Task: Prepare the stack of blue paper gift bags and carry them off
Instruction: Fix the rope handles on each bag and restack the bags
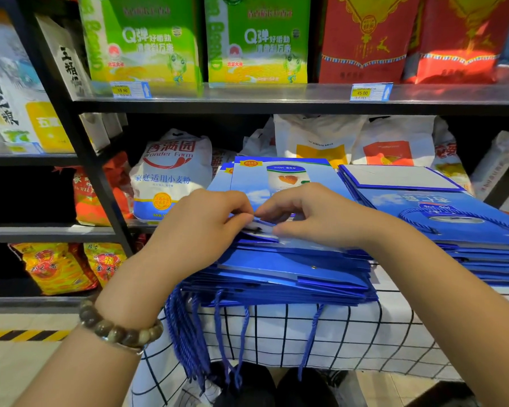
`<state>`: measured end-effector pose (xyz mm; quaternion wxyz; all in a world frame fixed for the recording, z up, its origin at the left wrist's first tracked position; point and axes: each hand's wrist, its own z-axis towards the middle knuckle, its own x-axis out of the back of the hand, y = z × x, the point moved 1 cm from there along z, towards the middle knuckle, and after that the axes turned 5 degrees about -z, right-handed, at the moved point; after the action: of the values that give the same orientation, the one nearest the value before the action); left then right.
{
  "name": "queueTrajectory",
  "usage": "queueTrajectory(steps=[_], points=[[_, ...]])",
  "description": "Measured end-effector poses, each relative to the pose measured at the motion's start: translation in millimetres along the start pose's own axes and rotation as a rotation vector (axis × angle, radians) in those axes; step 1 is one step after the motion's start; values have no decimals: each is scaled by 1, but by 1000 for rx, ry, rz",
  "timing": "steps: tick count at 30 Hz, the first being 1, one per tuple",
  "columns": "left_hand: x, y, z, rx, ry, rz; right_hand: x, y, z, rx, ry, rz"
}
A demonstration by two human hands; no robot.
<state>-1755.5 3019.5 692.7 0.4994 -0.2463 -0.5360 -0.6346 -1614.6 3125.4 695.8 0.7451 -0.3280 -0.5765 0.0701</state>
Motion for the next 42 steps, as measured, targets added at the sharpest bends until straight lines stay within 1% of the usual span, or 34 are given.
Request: queueTrajectory(steps=[3,6,7,10,13,15,18,21,23,26,29,30,33,35,38,40,42], points=[[-2,7,-3,-12,48,53,-3,3,1,-3,22,-17],[-4,16,-9,-33,130,90,-4,5,4,-1,39,-41],[-5,19,-11,-7,132,137,-4,5,4,-7,38,-34],[-14,24,-9,124,59,335,-3,5,6,-18,28,-9],[-15,29,-2,210,43,427,-4,4,7,-16,36,-8],[-16,33,2,198,60,478,-5,5,8,-17,55,5],[-21,39,4,95,83,526,-7,7,8,-35,95,14],[-21,28,5,39,46,441,-6,10,5,-73,175,39],[-19,21,4,25,4,337,-2,11,3,-85,214,-79],[-18,16,4,1,-31,223,-1,12,0,-94,203,-215],[-11,16,1,-11,-127,-14,0,12,-2,-97,213,-284],[-8,15,0,-1,-148,-83,1,13,-4,-103,215,-276],[-2,8,0,47,-102,-96,3,16,-7,-136,188,-200],[-2,6,2,105,-76,-220,1,16,-9,-148,194,-180],[0,5,12,206,-44,-442,-2,20,-9,-121,238,-131],[-2,7,20,207,-91,-402,-4,20,-11,-86,257,-123],[-4,14,30,167,-168,-258,-6,20,-14,-36,284,-124]])
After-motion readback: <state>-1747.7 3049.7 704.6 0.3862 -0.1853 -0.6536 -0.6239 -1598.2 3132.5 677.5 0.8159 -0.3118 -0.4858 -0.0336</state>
